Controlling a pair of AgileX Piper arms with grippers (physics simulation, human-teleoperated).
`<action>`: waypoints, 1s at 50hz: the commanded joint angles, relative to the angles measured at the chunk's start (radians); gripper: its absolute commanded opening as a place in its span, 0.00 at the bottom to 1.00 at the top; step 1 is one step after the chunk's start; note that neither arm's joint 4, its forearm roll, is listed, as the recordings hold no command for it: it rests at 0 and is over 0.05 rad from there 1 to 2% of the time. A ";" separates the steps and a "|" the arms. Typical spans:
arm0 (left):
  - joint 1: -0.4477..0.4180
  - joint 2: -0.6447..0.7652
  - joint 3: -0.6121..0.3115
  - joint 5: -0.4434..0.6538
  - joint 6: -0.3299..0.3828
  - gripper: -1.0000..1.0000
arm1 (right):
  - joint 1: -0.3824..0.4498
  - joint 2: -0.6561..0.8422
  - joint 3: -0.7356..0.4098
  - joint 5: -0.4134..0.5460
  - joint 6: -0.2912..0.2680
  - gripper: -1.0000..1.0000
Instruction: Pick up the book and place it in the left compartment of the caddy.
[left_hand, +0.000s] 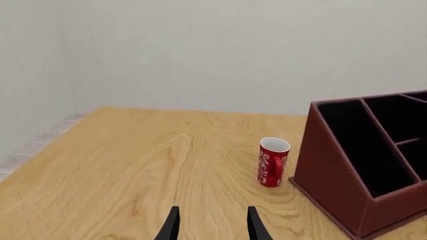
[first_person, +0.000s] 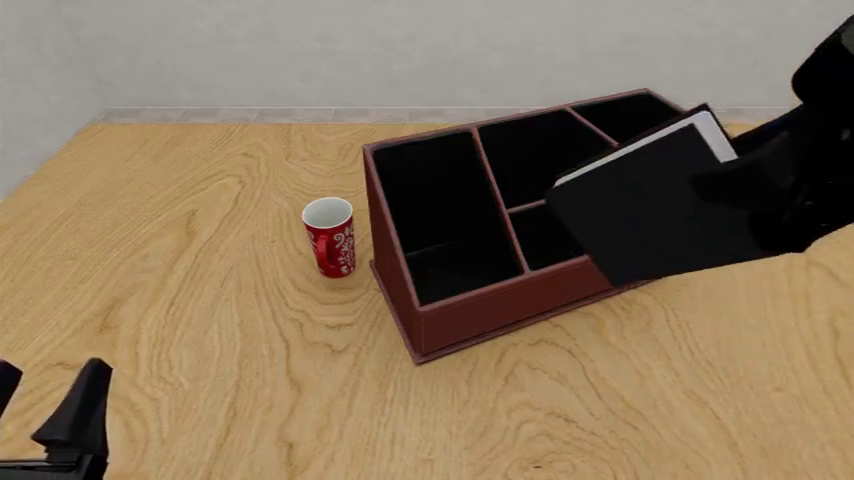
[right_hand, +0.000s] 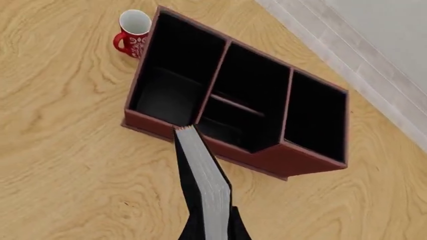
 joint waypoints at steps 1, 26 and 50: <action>-0.014 0.000 -0.024 0.004 0.017 1.00 | 0.083 0.056 -0.079 0.000 0.063 0.00; -0.048 0.000 -0.024 -0.021 0.085 1.00 | 0.155 0.237 -0.214 0.000 0.021 0.00; -0.033 0.000 0.003 -0.033 0.083 1.00 | 0.176 0.358 -0.302 0.000 0.009 0.00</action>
